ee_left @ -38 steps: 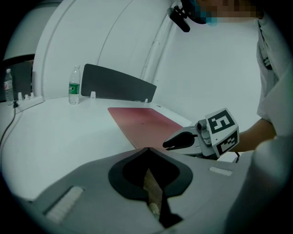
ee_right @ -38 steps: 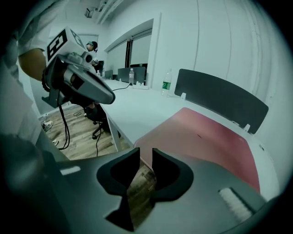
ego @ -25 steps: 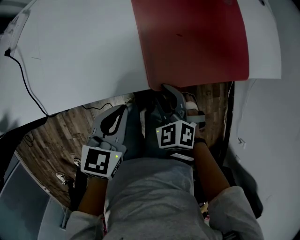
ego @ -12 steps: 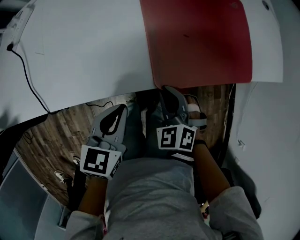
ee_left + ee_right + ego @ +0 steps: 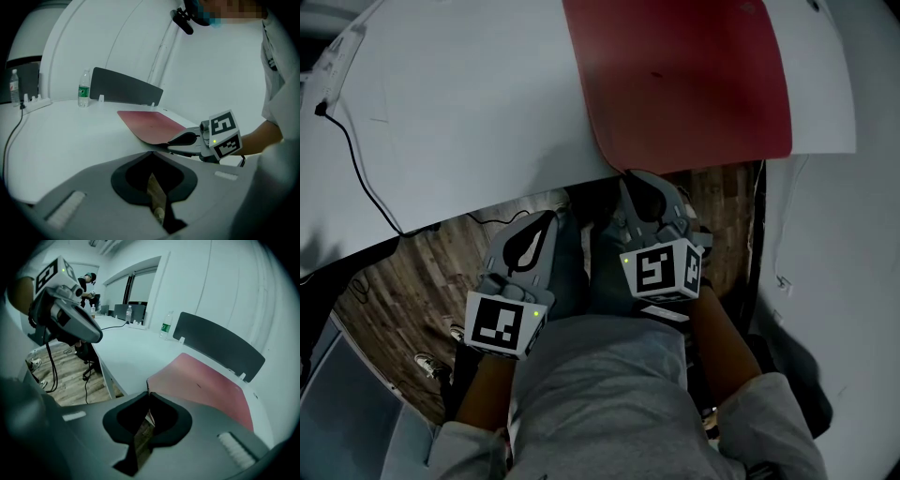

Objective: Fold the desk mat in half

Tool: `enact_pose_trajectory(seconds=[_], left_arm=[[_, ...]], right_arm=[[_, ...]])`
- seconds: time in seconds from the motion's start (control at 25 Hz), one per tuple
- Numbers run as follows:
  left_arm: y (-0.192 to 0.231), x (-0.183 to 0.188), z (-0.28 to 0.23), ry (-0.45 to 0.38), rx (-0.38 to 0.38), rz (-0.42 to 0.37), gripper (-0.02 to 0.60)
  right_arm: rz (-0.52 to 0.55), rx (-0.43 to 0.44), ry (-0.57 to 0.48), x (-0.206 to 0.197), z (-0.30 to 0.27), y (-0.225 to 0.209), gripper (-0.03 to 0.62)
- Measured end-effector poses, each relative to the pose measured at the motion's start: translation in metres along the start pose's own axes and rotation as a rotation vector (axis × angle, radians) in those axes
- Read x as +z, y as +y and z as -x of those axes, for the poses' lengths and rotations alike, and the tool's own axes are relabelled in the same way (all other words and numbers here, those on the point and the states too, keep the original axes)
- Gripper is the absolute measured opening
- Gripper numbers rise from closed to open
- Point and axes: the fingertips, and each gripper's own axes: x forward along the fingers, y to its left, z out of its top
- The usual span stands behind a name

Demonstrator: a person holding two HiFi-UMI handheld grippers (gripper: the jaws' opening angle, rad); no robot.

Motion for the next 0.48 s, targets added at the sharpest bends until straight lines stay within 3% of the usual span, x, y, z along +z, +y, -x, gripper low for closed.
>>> enact_pose_trajectory(seconds=[0.48], left_arm=[[-0.013, 0.030, -0.001, -0.004, -0.110, -0.071, 0.020]], right_arm=[[-0.182, -0.038, -0.007, 0.014, 0.023, -0.028, 0.021]])
